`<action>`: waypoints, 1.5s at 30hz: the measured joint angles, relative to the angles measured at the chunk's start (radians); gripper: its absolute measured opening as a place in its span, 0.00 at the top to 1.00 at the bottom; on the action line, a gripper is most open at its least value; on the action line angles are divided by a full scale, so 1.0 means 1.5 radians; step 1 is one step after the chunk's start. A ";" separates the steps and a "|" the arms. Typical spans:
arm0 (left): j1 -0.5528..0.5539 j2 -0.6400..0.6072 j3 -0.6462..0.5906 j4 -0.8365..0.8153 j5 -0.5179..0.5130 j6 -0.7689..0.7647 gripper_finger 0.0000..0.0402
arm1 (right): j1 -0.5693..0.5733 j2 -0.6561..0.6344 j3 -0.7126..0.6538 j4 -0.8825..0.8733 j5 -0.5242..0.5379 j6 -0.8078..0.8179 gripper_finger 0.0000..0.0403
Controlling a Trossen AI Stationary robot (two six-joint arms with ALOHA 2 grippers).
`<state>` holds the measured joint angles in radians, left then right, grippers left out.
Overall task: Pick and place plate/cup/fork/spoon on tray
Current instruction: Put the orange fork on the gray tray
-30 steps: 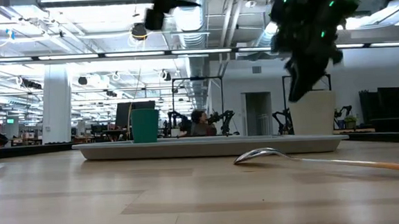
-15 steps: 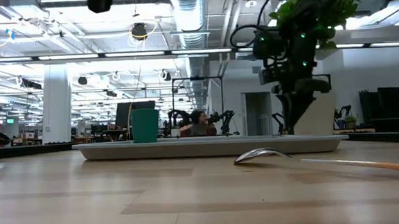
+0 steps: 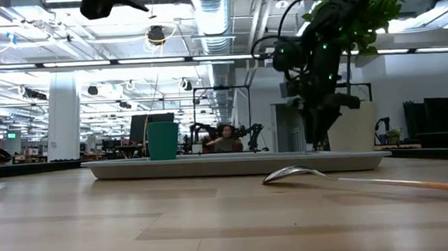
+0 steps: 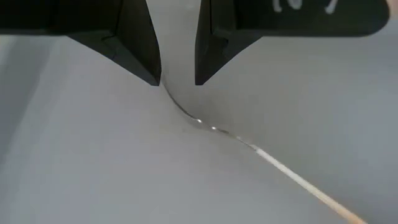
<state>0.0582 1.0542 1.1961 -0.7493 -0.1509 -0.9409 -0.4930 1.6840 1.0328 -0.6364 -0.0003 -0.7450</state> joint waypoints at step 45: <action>0.000 0.001 -0.003 -0.004 -0.042 -0.002 0.50 | -0.039 0.032 -0.001 0.013 0.078 -0.041 0.39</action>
<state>0.0582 1.0550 1.1912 -0.7547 -0.2137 -0.9446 -0.5515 1.7314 1.0313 -0.6162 0.1167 -0.8064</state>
